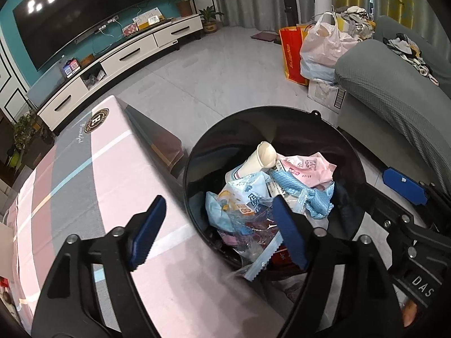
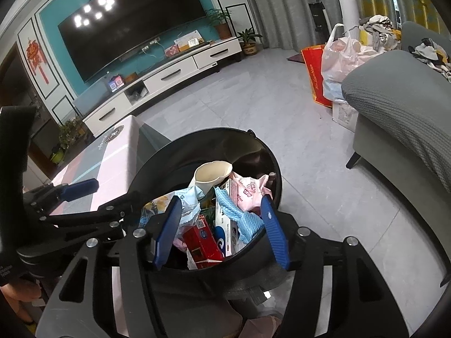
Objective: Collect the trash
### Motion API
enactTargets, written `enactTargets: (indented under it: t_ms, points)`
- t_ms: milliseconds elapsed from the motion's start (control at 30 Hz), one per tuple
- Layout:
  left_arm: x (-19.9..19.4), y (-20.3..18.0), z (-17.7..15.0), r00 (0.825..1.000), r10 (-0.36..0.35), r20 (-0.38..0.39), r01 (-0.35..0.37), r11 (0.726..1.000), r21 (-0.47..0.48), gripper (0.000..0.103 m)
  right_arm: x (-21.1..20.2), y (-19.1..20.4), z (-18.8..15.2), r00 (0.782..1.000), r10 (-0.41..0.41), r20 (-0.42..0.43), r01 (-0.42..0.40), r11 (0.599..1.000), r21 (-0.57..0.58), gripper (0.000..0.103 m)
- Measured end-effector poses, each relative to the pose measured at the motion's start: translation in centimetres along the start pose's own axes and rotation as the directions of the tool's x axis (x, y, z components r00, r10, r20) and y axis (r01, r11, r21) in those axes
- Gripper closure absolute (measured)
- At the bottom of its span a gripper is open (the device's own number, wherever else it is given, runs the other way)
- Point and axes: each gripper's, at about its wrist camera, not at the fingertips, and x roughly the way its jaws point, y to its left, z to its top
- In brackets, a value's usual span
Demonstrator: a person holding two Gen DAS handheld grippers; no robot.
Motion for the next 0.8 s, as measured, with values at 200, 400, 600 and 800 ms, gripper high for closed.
enactTargets:
  t_ms: [200,400,600,800]
  points:
    - [-0.9,0.7,-0.3,1.000,0.010,0.003,-0.010,1.000,-0.020,0.012,-0.9,-0.1,0.0,1.000,-0.027,0.005,0.027,1.000,0.007,0.031]
    - [-2.4,1.7,-0.8,1.000,0.016,0.010,-0.016,0.999,-0.045,0.003,-1.8,0.0,0.1,0.999,-0.046,-0.019,0.046,0.999,0.010,0.021]
    - [-5.1,2.3,-1.4,0.998,0.050,0.040,-0.048,0.998,-0.047,0.003,-3.3,0.6,0.2,0.997,-0.073,-0.021,0.073,0.997,-0.005,0.014]
    - [-9.2,3.1,-2.0,0.993,0.073,0.095,-0.066,0.995,-0.071,0.003,-5.7,2.6,0.2,0.994,-0.098,-0.038,0.095,0.992,-0.079,0.003]
